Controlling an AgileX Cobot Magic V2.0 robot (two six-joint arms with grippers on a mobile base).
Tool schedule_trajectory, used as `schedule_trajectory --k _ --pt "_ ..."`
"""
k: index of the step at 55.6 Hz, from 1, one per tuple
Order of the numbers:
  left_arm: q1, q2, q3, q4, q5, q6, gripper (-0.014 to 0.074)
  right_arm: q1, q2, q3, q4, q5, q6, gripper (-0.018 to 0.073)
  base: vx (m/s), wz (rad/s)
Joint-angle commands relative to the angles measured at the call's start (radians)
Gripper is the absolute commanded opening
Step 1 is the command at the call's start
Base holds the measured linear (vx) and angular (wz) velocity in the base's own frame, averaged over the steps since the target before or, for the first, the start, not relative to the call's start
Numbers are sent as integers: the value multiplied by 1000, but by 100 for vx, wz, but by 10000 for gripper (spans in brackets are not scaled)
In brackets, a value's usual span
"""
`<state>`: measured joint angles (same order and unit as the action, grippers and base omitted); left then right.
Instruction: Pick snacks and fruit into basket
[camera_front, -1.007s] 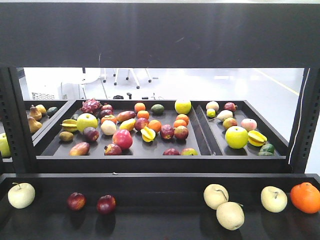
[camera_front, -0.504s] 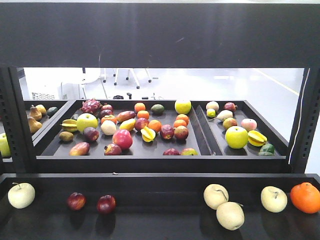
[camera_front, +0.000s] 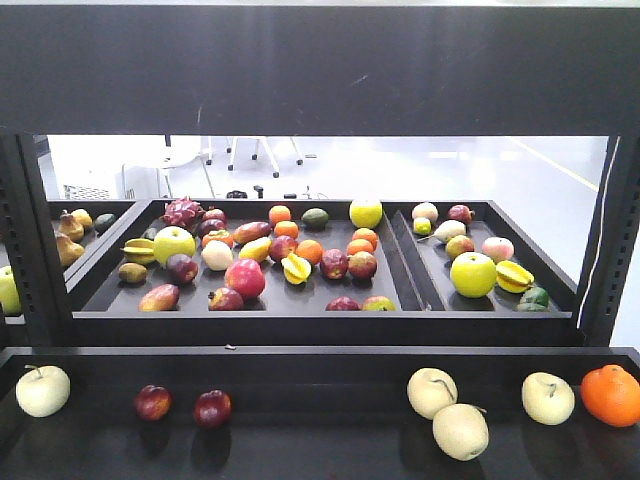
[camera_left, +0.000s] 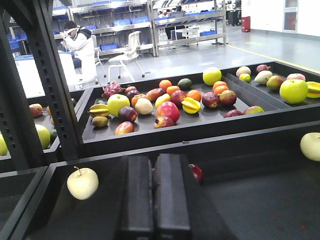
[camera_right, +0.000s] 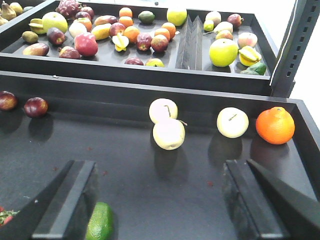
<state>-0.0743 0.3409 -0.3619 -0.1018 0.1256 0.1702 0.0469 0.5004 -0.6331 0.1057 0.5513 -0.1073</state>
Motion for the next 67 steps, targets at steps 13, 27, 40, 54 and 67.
schedule_trajectory --k 13,27,40,54,67 --pt "-1 6 -25 -2 -34 -9 53 -1 4 -29 3 -84 -12 564 0 0" --pt "-1 6 -25 -2 52 -9 389 -1 4 -29 -1 -59 -13 564 0 0" --pt "-1 10 -25 -5 55 -61 635 -1 27 -29 -1 15 -15 571 0 0" --pt "-7 189 -35 -16 87 -69 619 -1 76 -29 7 21 -15 545 0 0" --pt "-82 450 -155 -31 89 -50 611 -1 105 -29 7 22 -15 463 0 0"
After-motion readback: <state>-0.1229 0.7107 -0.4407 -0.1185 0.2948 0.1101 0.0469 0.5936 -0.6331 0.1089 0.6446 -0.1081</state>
